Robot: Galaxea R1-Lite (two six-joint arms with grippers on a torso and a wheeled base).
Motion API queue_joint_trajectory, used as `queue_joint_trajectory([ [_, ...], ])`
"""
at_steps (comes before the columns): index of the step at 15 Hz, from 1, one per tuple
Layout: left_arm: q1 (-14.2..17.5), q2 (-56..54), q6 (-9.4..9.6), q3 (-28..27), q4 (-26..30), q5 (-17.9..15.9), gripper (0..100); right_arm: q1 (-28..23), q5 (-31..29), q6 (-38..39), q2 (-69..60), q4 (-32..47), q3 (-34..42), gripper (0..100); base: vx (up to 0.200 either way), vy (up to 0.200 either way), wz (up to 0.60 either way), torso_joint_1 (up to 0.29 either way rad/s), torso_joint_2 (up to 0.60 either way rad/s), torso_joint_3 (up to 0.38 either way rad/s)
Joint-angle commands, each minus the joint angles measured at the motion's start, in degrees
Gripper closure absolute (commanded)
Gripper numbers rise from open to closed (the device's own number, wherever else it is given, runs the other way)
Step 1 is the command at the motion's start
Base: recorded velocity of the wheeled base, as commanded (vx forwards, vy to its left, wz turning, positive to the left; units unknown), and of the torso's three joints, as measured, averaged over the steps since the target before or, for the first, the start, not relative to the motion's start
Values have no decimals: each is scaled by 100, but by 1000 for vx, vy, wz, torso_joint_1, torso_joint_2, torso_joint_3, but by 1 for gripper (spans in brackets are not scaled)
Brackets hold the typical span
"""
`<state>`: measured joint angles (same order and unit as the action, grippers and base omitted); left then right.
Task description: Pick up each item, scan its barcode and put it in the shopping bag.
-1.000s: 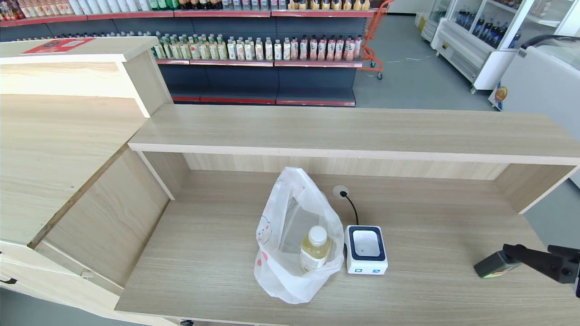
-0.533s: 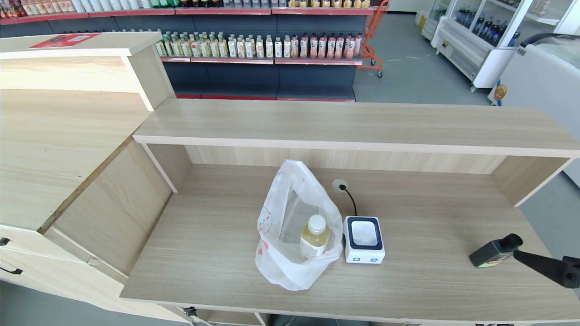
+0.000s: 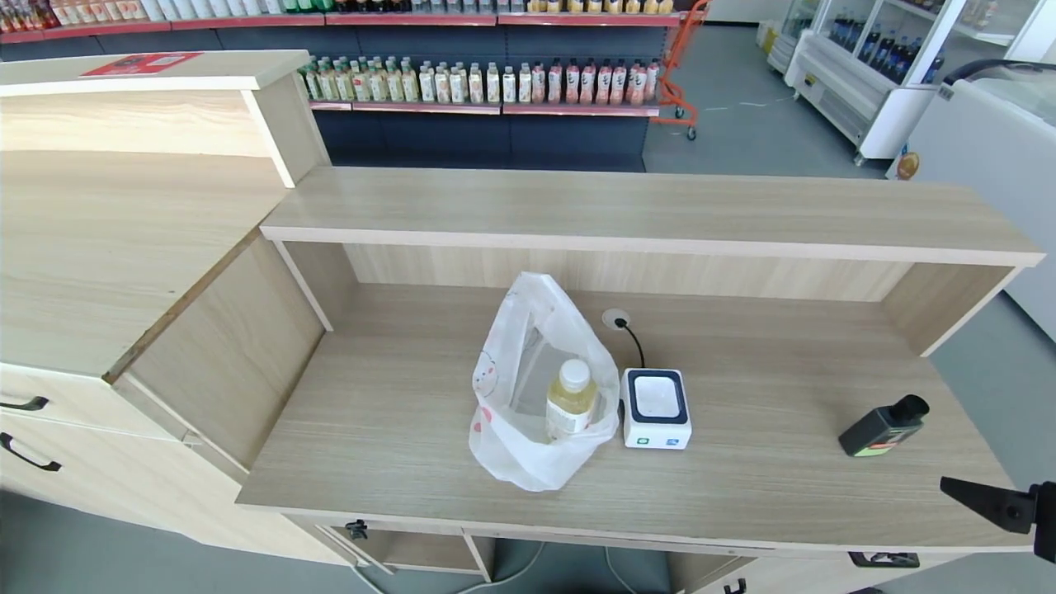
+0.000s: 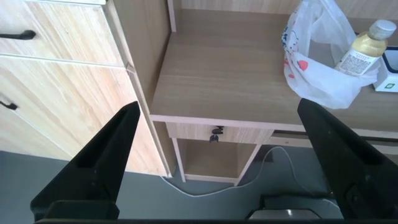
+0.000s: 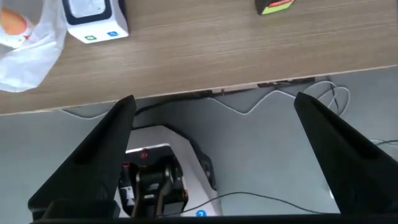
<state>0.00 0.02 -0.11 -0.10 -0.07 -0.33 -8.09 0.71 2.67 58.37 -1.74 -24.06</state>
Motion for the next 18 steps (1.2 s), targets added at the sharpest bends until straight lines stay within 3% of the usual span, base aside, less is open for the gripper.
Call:
queue_joint_trajectory([
  [1,0,-2,-7,1,-1,-2,0,1,-413,-153,570,-10,-19,0,0,-200,0,2,-2,2],
  [11,0,-2,-7,1,-1,-2,0,-852,-651,-2368,1854,-81,-265,0,0,-200,0,4,2,2],
  [18,0,-2,-33,1,-1,-2,0,-843,-642,-2860,2284,-116,-415,0,0,-171,0,2,1,1],
])
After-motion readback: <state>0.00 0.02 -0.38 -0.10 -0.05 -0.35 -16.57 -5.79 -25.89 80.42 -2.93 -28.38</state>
